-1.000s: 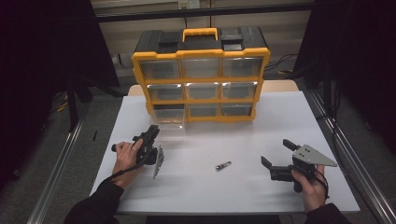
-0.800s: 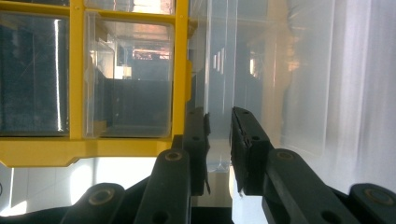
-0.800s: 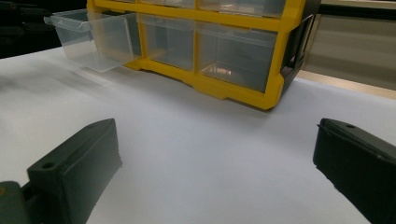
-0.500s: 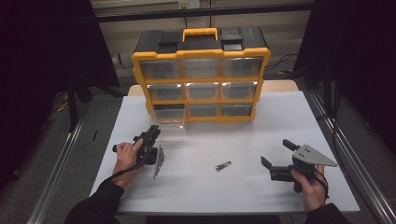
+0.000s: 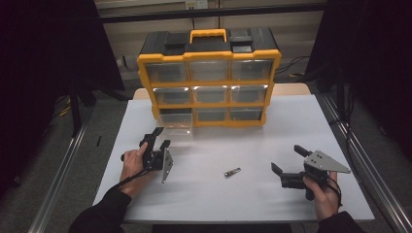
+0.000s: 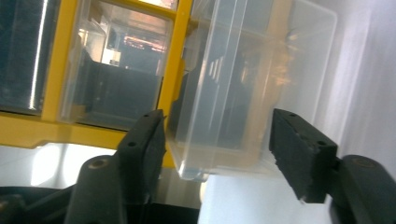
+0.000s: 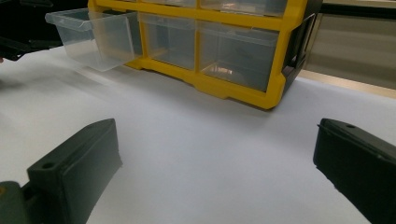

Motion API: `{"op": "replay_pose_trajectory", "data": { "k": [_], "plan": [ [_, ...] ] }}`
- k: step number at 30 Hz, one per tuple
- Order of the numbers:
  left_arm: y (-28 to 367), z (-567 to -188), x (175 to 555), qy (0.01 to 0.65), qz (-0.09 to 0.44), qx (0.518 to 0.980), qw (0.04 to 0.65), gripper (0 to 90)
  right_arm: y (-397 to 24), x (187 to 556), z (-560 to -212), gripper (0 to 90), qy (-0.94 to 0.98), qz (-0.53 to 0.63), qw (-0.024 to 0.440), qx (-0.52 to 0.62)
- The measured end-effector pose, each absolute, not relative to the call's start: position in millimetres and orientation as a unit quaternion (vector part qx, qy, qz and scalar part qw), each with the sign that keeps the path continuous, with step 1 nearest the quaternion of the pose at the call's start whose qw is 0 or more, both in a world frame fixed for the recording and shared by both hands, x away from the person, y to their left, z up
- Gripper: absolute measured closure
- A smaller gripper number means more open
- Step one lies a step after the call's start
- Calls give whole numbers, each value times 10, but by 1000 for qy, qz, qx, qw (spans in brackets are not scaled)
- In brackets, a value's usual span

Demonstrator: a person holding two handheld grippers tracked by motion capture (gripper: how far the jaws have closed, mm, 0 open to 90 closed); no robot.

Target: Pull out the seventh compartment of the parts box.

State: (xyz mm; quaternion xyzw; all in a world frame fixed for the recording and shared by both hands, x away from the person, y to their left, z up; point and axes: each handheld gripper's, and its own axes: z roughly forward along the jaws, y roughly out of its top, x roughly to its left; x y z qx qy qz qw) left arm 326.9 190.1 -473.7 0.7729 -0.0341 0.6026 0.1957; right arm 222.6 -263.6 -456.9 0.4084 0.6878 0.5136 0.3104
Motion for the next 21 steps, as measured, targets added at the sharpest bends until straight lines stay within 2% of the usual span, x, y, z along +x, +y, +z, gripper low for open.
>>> {"op": "replay_pose_trajectory", "data": {
  "k": [1,2,5,9,10,11,12,21],
  "plan": [
    [1882,-4773,3296,-29,597,767,232,326,-2636,2227,-4569,2,688,513,311,408],
    [1889,-4750,3273,-25,598,774,208,326,-2636,2227,-4569,2,688,513,311,408],
    [1876,-4744,3283,-11,589,776,224,233,-2636,2226,-4570,2,688,513,310,409],
    [1859,-4719,3278,27,564,785,253,220,-2634,2227,-4571,2,688,513,308,409],
    [1850,-4698,3275,49,552,789,267,183,-2633,2226,-4571,2,688,513,308,410],
    [1850,-4698,3275,49,552,789,267,173,-2631,2227,-4572,2,687,514,308,411],
    [1844,-4687,3271,76,540,786,291,164,-2631,2227,-4572,2,687,514,308,410],
    [1814,-4589,3192,114,531,773,327,124,-2632,2228,-4572,2,687,514,308,410]
  ]
}}
